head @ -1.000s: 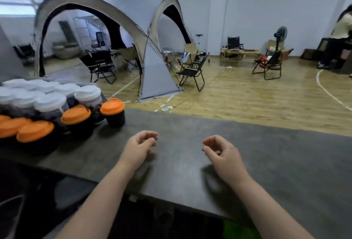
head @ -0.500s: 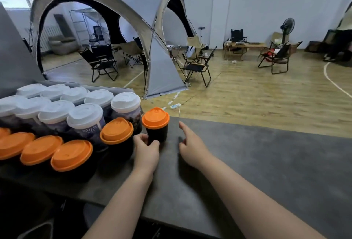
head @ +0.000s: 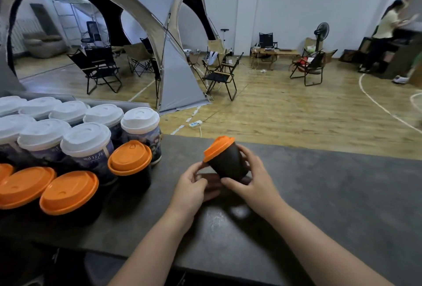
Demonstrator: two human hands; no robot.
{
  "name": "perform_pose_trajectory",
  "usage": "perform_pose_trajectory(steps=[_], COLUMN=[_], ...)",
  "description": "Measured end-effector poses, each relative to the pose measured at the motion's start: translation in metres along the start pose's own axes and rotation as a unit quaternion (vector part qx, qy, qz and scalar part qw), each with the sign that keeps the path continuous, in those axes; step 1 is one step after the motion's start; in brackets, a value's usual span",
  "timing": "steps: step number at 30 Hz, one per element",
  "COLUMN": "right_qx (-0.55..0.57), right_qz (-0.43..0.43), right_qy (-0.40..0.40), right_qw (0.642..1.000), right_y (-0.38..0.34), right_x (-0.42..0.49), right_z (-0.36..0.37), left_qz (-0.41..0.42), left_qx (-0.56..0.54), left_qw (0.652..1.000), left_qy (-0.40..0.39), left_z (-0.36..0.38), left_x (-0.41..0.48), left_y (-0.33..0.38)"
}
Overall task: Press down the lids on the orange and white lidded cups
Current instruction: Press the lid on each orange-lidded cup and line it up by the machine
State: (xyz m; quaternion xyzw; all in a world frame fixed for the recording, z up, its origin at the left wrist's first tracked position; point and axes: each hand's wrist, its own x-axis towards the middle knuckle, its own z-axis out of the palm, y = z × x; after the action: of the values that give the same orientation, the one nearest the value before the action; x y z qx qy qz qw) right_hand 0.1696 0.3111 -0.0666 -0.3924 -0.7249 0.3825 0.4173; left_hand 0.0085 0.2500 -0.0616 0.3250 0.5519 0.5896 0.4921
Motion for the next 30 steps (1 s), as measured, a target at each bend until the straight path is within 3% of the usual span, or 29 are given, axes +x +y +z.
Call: perform_pose_trajectory(steps=[7, 12, 30], right_qx=[0.026, 0.001, -0.041], right_qz=[0.02, -0.012, -0.036], right_qy=[0.04, -0.002, -0.041], right_qw=[0.999, 1.0, 0.998], right_y=[0.011, 0.01, 0.005], right_x=[-0.039, -0.043, -0.045], right_z=[-0.031, -0.03, -0.027], left_qz=[0.03, 0.071, 0.091], left_qx=[0.004, 0.091, 0.016], left_qw=[0.998, 0.99, 0.988], left_qy=[-0.063, -0.085, -0.127], left_z=[0.013, 0.019, 0.007], left_x=[-0.009, -0.013, -0.024], left_y=[-0.004, -0.002, -0.006])
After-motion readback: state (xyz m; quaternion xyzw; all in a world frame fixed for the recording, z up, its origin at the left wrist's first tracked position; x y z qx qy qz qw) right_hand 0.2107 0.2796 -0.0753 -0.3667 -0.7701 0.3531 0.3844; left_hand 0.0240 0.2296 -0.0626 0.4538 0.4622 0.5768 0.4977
